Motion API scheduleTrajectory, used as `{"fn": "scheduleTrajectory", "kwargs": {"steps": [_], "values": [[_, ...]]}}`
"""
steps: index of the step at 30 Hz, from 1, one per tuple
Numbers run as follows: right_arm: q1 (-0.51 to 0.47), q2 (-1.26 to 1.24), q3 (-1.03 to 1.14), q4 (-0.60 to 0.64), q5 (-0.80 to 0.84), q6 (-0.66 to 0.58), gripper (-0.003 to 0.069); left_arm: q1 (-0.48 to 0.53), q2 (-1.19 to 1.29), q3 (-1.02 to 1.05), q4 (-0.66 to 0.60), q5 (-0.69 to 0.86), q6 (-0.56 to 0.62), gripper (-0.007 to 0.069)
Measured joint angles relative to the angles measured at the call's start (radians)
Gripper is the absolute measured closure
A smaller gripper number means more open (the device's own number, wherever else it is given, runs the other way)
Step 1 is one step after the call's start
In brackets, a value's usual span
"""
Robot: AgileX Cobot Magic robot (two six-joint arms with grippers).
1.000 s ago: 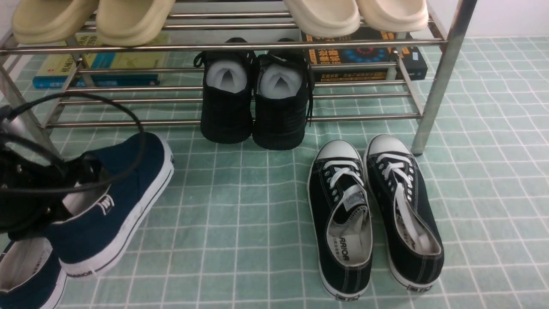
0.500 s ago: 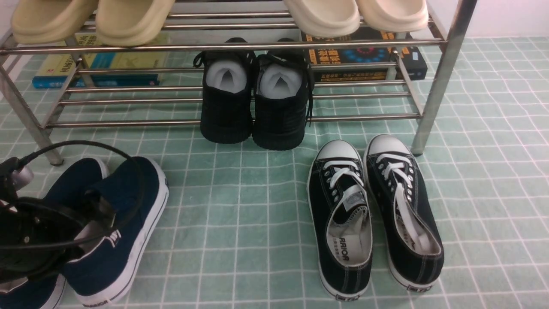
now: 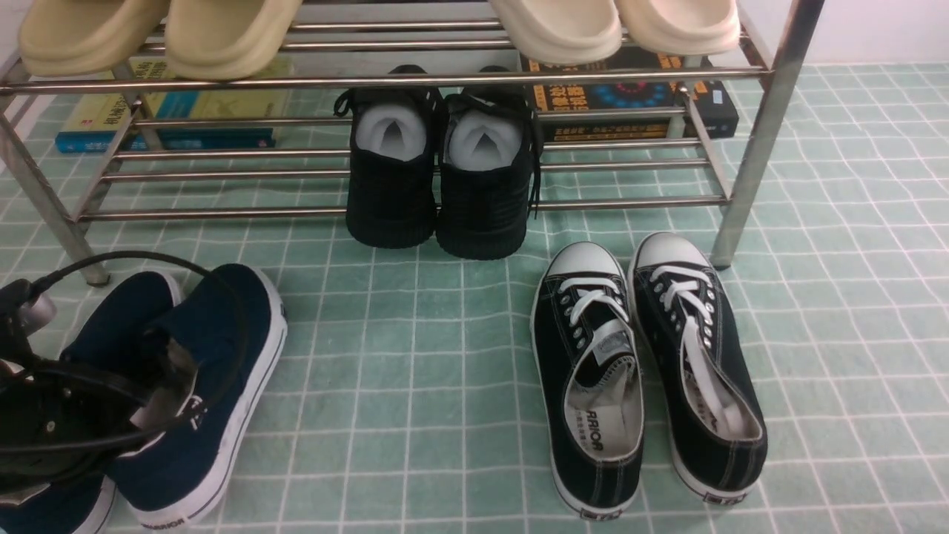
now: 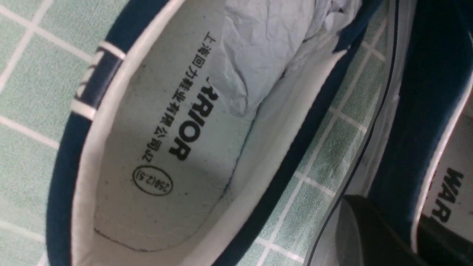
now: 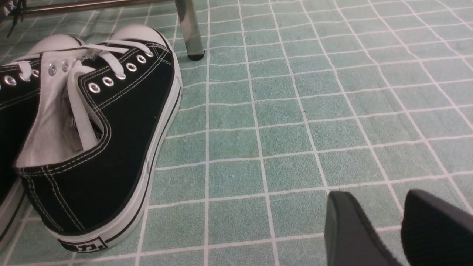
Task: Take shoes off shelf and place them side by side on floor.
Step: 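Set the held shoe down on the floor in front of the rack with the left gripper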
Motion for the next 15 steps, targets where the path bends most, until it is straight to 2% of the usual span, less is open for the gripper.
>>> {"fn": "scheduleTrajectory", "kwargs": {"steps": [5,9,15], "values": [[0.000,0.000,0.000,0.000,0.000,0.000,0.0420,0.000,0.000,0.000,0.000,-0.009,0.050,0.0590],[0.000,0.000,0.000,0.000,0.000,0.000,0.0420,0.000,-0.001,0.000,0.000,-0.009,0.112,0.0552],[0.000,0.000,0.000,0.000,0.000,0.000,0.0420,0.000,-0.007,0.000,-0.005,-0.014,0.129,0.0400]]}}
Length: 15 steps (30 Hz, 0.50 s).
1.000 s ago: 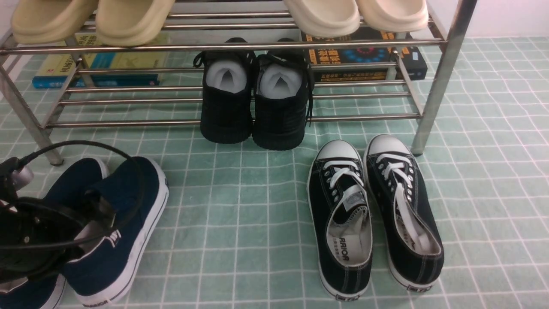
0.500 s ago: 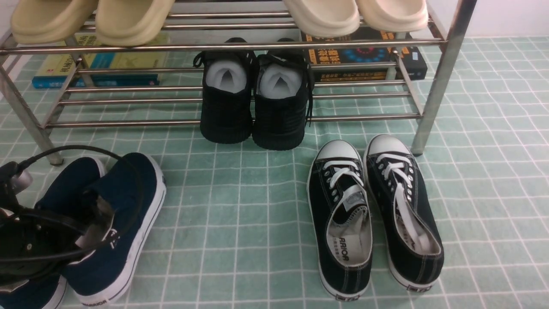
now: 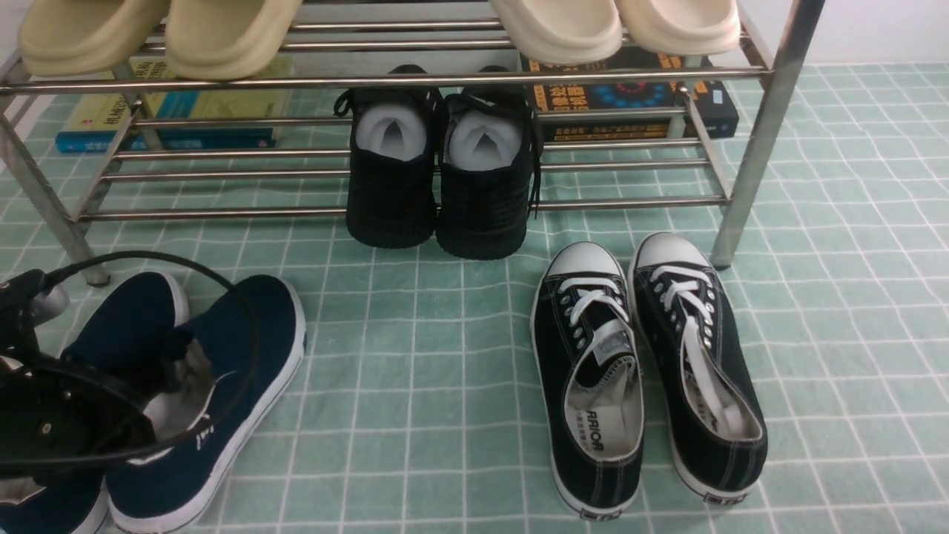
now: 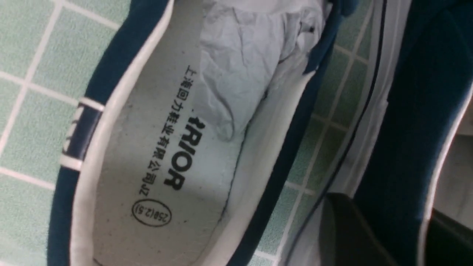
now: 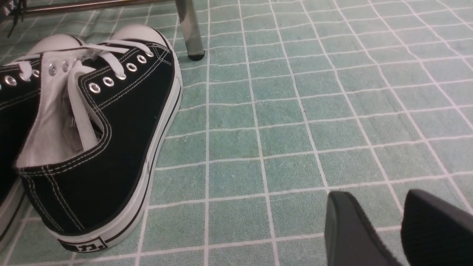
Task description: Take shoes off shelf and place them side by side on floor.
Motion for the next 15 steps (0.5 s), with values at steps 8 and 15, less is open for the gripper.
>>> {"fn": "scheduleTrajectory", "kwargs": {"steps": [8,15], "values": [[0.000,0.000,0.000,0.000,0.000,0.000,0.0420,0.000,-0.090,-0.029,0.005,0.036,0.001,0.0278],[0.000,0.000,0.000,0.000,0.000,0.000,0.0420,0.000,-0.157,-0.274,0.026,0.333,0.003,0.0501]]}}
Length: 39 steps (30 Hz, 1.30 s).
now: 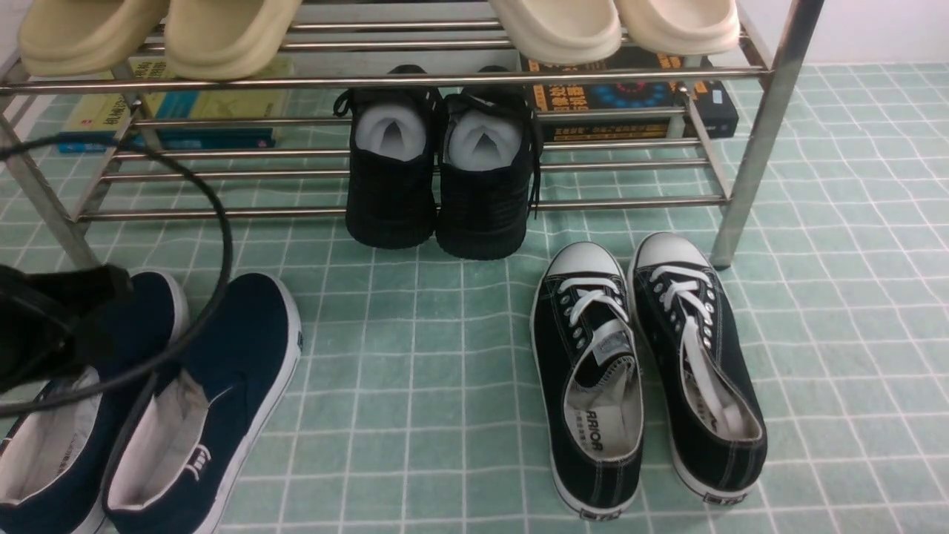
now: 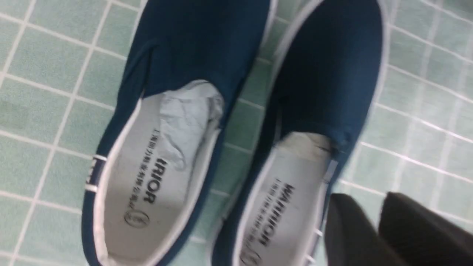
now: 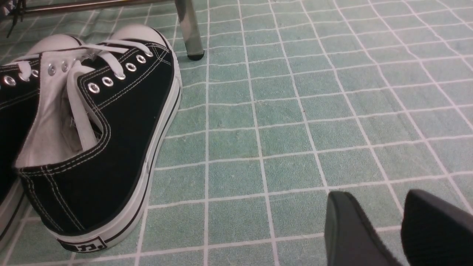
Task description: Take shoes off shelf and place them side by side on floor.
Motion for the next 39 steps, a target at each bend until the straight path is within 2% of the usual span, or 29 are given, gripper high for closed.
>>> {"fn": "scheduleTrajectory", "kwargs": {"steps": [1,2,4,7,11,13,18,25,31,35,39], "values": [[0.000,0.000,0.000,0.000,0.000,0.000,0.0420,0.000,0.000,-0.005,-0.004,0.013,0.001,0.0511],[0.000,0.000,0.000,0.000,0.000,0.000,0.0420,0.000,0.005,-0.037,-0.022,0.053,0.012,0.0573],[0.000,0.000,0.000,0.000,0.000,0.000,0.0420,0.000,0.022,-0.050,-0.072,0.091,0.045,0.0617],[0.000,0.000,0.000,0.000,0.000,0.000,0.0420,-0.016,0.073,-0.053,-0.146,0.132,0.094,0.0624],[0.000,0.000,0.000,0.000,0.000,0.000,0.0420,-0.125,0.153,-0.053,-0.160,0.127,0.110,0.0624],[0.000,0.000,0.000,0.000,0.000,0.000,0.0420,-0.215,0.217,-0.053,-0.135,0.084,0.087,0.0624],[0.000,0.000,0.000,0.000,0.000,0.000,0.0420,-0.333,0.299,-0.053,-0.028,0.014,-0.006,0.0624],[0.000,0.000,0.000,0.000,0.000,0.000,0.0420,-0.346,0.256,-0.066,0.109,0.021,-0.046,0.0624],[0.000,0.000,0.000,0.000,0.000,0.000,0.0420,-0.346,0.075,-0.098,0.231,0.131,-0.084,0.0624],[0.000,0.000,0.000,0.000,0.000,0.000,0.0420,-0.346,-0.138,-0.098,0.331,0.222,-0.102,0.0624],[0.000,0.000,0.000,0.000,0.000,0.000,0.0420,-0.346,-0.302,-0.038,0.335,0.214,-0.102,0.0624]]}}
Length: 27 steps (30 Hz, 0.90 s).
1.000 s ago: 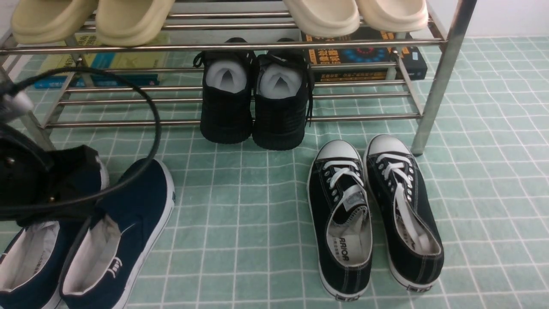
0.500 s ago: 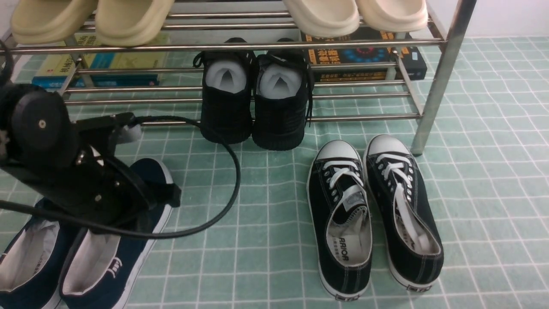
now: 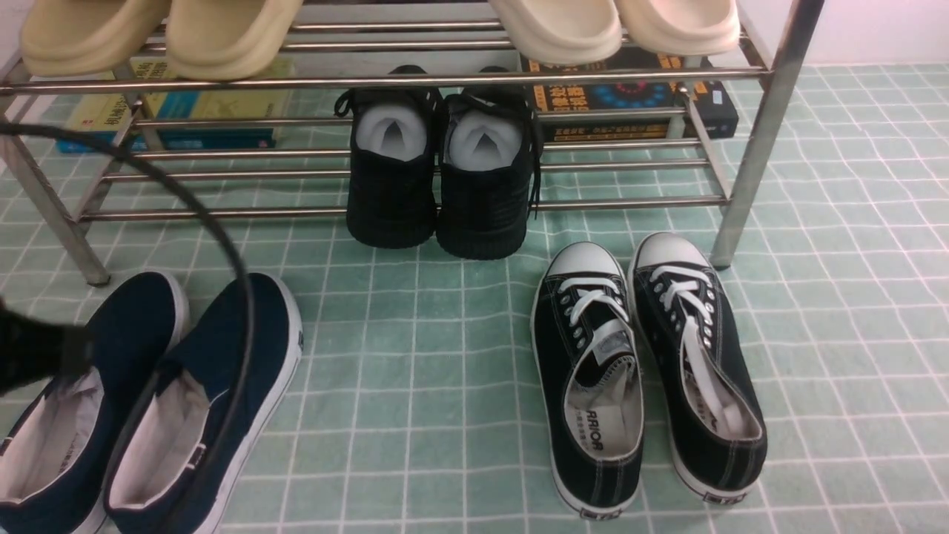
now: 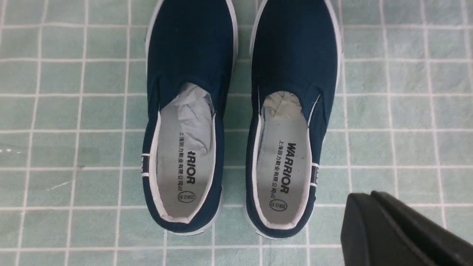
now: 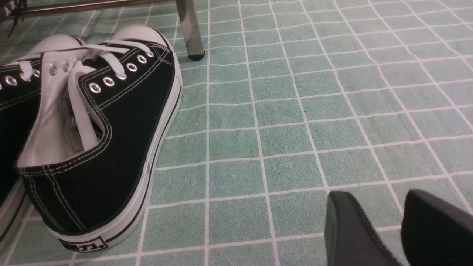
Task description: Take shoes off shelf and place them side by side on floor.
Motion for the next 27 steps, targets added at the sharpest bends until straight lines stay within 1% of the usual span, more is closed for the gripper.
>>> {"fn": "scheduleTrajectory", "kwargs": {"steps": [1,2,5,9,13,16,27], "values": [[0.000,0.000,0.000,0.000,0.000,0.000,0.0420,0.000,-0.043,0.029,-0.006,-0.033,0.000,0.0624],[0.000,0.000,0.000,0.000,0.000,0.000,0.0420,0.000,-0.131,0.101,-0.018,-0.104,0.000,0.0624],[0.000,0.000,0.000,0.000,0.000,0.000,0.0420,0.000,-0.270,0.248,-0.023,-0.276,0.000,0.0624],[0.000,0.000,0.000,0.000,0.000,0.000,0.0420,0.000,-0.400,0.386,-0.028,-0.403,0.000,0.0624],[0.000,0.000,0.000,0.000,0.000,0.000,0.0420,0.000,-0.454,0.448,-0.027,-0.421,0.000,0.0624],[0.000,0.000,0.000,0.000,0.000,0.000,0.0420,0.000,-0.471,0.495,-0.003,-0.421,0.001,0.0622],[0.000,0.000,0.000,0.000,0.000,0.000,0.0420,0.000,-0.472,0.505,0.037,-0.435,0.000,0.0610]]}}
